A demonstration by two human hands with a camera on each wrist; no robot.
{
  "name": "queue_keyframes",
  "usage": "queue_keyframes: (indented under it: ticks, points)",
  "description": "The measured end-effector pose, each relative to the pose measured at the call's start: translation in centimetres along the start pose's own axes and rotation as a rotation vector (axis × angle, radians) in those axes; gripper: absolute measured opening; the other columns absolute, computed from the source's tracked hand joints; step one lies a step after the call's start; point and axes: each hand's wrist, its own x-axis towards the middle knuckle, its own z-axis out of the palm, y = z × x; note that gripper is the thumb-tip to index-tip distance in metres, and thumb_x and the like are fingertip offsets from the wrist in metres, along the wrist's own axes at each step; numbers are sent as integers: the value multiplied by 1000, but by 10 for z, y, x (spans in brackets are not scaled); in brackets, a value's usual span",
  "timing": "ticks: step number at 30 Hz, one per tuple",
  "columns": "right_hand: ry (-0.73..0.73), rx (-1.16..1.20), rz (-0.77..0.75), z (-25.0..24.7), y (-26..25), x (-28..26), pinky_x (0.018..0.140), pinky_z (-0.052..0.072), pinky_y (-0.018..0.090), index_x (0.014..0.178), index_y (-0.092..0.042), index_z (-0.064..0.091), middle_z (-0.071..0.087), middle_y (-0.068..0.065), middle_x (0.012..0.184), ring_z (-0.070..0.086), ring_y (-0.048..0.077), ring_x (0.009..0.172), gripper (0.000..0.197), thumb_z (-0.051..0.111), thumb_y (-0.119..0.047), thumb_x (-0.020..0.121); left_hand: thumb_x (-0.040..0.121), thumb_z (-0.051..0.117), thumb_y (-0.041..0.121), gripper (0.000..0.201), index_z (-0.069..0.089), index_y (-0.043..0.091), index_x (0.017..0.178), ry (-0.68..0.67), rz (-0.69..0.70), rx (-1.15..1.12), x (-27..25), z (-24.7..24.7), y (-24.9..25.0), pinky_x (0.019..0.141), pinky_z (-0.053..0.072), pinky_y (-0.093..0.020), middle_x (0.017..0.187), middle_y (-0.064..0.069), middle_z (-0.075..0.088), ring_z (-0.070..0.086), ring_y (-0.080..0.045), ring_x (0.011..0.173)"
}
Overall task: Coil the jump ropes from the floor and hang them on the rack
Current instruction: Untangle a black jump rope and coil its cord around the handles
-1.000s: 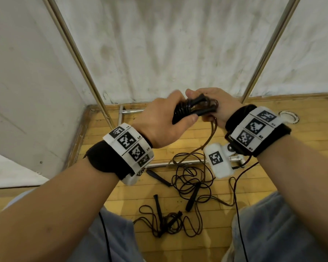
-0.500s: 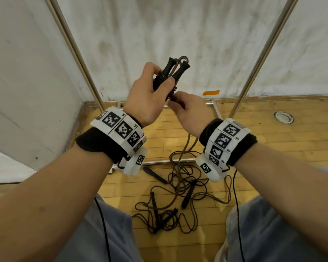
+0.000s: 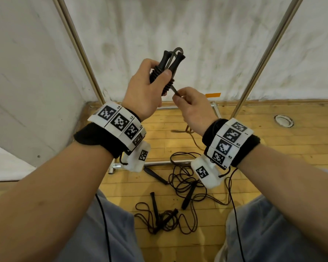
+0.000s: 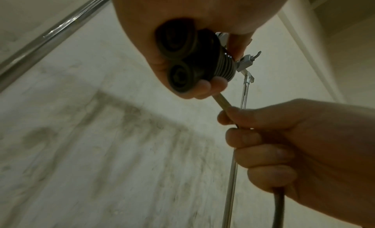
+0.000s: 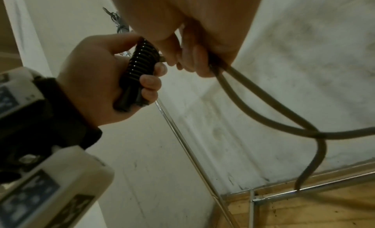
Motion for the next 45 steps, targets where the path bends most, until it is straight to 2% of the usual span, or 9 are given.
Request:
queue_keyframes:
  ticks: [6, 9, 15, 19, 24, 28, 33, 37, 45]
  points:
    - [-50, 6, 70, -8, 5, 4, 56, 38, 31, 70, -23, 59, 41, -6, 55, 40, 14, 51, 32, 45, -32, 97, 97, 50, 26, 14, 54, 14, 103, -44, 31, 79, 2, -4, -1, 43, 42, -19, 79, -4, 65, 54, -8, 47]
    - [-68, 99, 126, -16, 4, 7, 46, 30, 27, 73, -20, 62, 35, -7, 53, 30, 11, 45, 34, 45, -36, 97, 96, 52, 28, 16, 55, 14, 105, -52, 57, 140, 6, -9, -4, 47, 46, -21, 86, -6, 66, 57, -16, 52]
    - [-94, 38, 109, -22, -2, 7, 45, 26, 24, 62, -20, 54, 35, -15, 42, 28, 4, 37, 42, 42, -37, 98, 92, 55, 33, 20, 57, 21, 109, -40, 75, 312, 12, -15, -18, 70, 53, -34, 81, 10, 61, 61, -14, 68]
    - [-104, -60, 68, -18, -9, 2, 49, 28, 24, 59, -20, 52, 35, -7, 50, 30, 3, 37, 44, 41, -35, 98, 92, 54, 39, 25, 53, 20, 108, -22, 105, 493, 16, -14, -31, 59, 41, -19, 77, 13, 53, 53, -4, 69]
    - [-101, -158, 31, -13, -14, -4, 50, 32, 25, 58, -19, 52, 38, -5, 49, 35, 3, 36, 44, 40, -34, 98, 91, 55, 42, 29, 48, 19, 106, -44, 90, 574, 16, -8, -41, 59, 35, -28, 75, 15, 49, 52, -14, 71]
    - [-115, -177, 53, -14, -14, -8, 65, 51, 36, 59, -17, 51, 42, -4, 52, 45, 11, 50, 46, 39, -37, 98, 91, 56, 41, 27, 36, 24, 99, -68, 89, 642, 16, -8, -45, 61, 37, -30, 83, 7, 54, 54, -19, 72]
    - [-138, -343, -7, -22, -15, -9, 44, 32, 9, 64, -18, 53, 42, -8, 52, 38, 5, 44, 41, 40, -35, 98, 91, 56, 43, 38, 42, 23, 120, -96, 41, 677, 20, -12, -50, 68, 44, -32, 96, 4, 57, 57, -21, 79]
    - [-159, -427, -64, -29, -16, -12, 47, 33, 8, 73, -15, 57, 43, -8, 55, 41, 5, 50, 35, 41, -32, 98, 92, 53, 45, 38, 46, 24, 122, -139, -21, 826, 23, -17, -57, 73, 49, -35, 96, 3, 59, 58, -21, 82]
    - [-1, -377, -157, -33, -14, -11, 51, 32, 8, 76, -9, 59, 43, -8, 58, 40, 7, 54, 31, 42, -22, 97, 93, 51, 41, 26, 43, 23, 109, -373, 34, 942, 7, 8, -61, 51, 33, -28, 76, 7, 50, 48, -11, 63]
